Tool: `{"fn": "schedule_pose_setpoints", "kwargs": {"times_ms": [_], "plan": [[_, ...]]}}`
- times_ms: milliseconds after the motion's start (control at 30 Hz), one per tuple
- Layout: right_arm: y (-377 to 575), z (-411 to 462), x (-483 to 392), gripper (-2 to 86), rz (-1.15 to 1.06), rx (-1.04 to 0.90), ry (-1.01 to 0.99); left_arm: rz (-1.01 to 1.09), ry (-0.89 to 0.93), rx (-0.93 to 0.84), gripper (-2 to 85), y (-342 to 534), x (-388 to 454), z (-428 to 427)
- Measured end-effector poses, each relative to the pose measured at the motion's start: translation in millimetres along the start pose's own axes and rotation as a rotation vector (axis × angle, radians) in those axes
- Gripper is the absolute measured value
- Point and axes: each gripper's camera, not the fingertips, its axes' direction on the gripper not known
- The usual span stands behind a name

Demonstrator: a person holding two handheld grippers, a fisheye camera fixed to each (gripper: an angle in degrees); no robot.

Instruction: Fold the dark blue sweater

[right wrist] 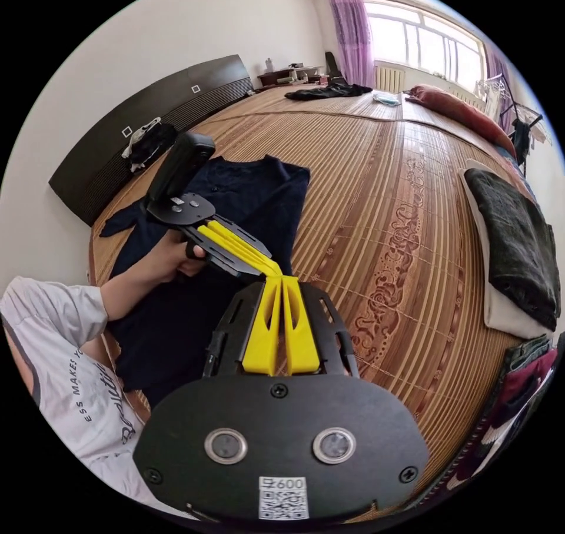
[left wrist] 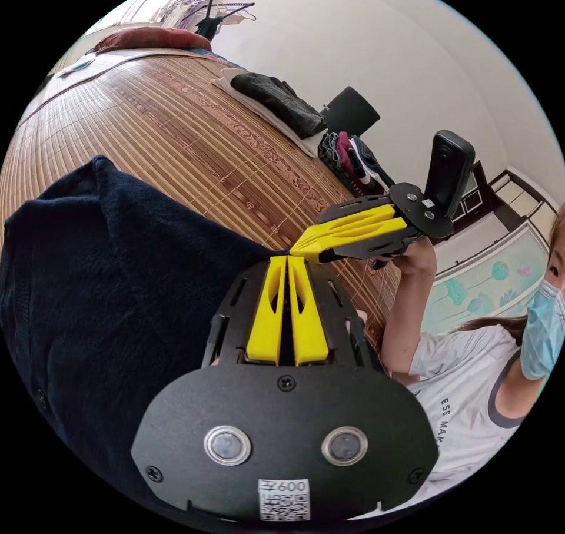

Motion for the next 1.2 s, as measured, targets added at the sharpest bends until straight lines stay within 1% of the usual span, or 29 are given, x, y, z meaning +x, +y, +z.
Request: {"fn": "schedule_pose_setpoints", "kwargs": {"times_ms": [33,67,167,233,333,433,467,533,600,633,667,700,767,833,900,933,1000,1067,1100,1133,1200], "plan": [[0.2,7.7,1.9,-0.9,0.004,-0.048,0.036,-0.007,0.035,0.018,0.1,0.2,-1.8,-4.4],[0.5,8.7,3.8,-0.9,0.003,-0.046,0.018,-0.016,0.050,0.041,0.1,1.1,-3.0,-8.2],[0.7,7.3,9.0,-0.9,0.023,-0.049,0.029,-0.087,0.070,0.194,0.1,9.9,-12.2,-35.1],[1.6,7.4,8.6,-0.9,0.011,-0.045,0.033,-0.126,-0.002,0.263,0.0,13.4,-15.1,-59.5],[0.0,7.8,8.5,-0.9,0.004,-0.051,0.039,-0.154,-0.097,0.264,0.0,11.9,-15.1,-82.1],[-1.7,8.4,7.1,-0.9,-0.013,-0.054,0.049,-0.222,-0.199,0.342,0.0,-1.0,-21.8,-119.0],[-1.6,8.1,7.7,-0.9,-0.015,-0.050,0.047,-0.230,-0.209,0.342,0.0,-7.2,-24.4,-123.5],[-2.3,8.1,10.0,-0.9,-0.010,-0.050,0.040,-0.250,-0.252,0.271,0.0,-33.2,-33.3,-130.2],[-2.8,8.2,11.7,-0.9,-0.008,-0.048,0.035,-0.227,-0.374,0.117,0.0,-70.1,-39.3,-124.2],[-3.2,8.1,12.8,-0.9,-0.007,-0.047,0.033,-0.199,-0.428,-0.011,0.0,-86.5,-42.4,-111.6],[-3.5,8.5,13.3,-0.9,-0.007,-0.048,0.034,-0.178,-0.438,-0.032,0.0,-92.4,-42.0,-109.2],[-3.7,8.8,13.5,-0.9,-0.007,-0.048,0.035,-0.181,-0.461,0.005,0.0,-99.4,-39.8,-115.0],[-4.6,9.5,13.9,-0.9,-0.010,-0.050,0.040,-0.174,-0.501,0.020,0.0,-107.9,-36.3,-122.2],[-5.3,9.6,15.1,-0.9,-0.010,-0.050,0.039,-0.148,-0.584,0.024,0.0,-115.8,-31.1,-129.5],[-5.7,9.8,16.9,-0.9,-0.008,-0.050,0.036,-0.119,-0.607,0.000,0.0,-122.4,-30.9,-129.8],[-6.0,9.7,18.4,-0.9,-0.005,-0.048,0.032,-0.090,-0.595,-0.032,0.0,-127.1,-32.1,-129.2],[-6.7,10.3,20.6,-0.9,-0.002,-0.051,0.028,-0.091,-0.566,-0.033,0.0,-131.5,-32.6,-137.7],[-7.0,10.0,23.0,-0.9,0.000,-0.047,0.023,-0.080,-0.574,0.038,0.0,-129.8,-24.1,-156.2],[-7.2,10.0,23.5,-0.9,0.000,-0.047,0.022,-0.063,-0.596,0.114,0.0,-124.4,-13.2,-171.7],[-7.5,10.1,24.5,-0.9,0.001,-0.048,0.021,-0.048,-0.588,0.130,0.0,-121.9,-8.1,-177.7],[-8.0,10.3,25.5,-0.9,0.001,-0.048,0.022,-0.024,-0.481,0.076,0.0,-115.2,-1.0,-188.6]]}}
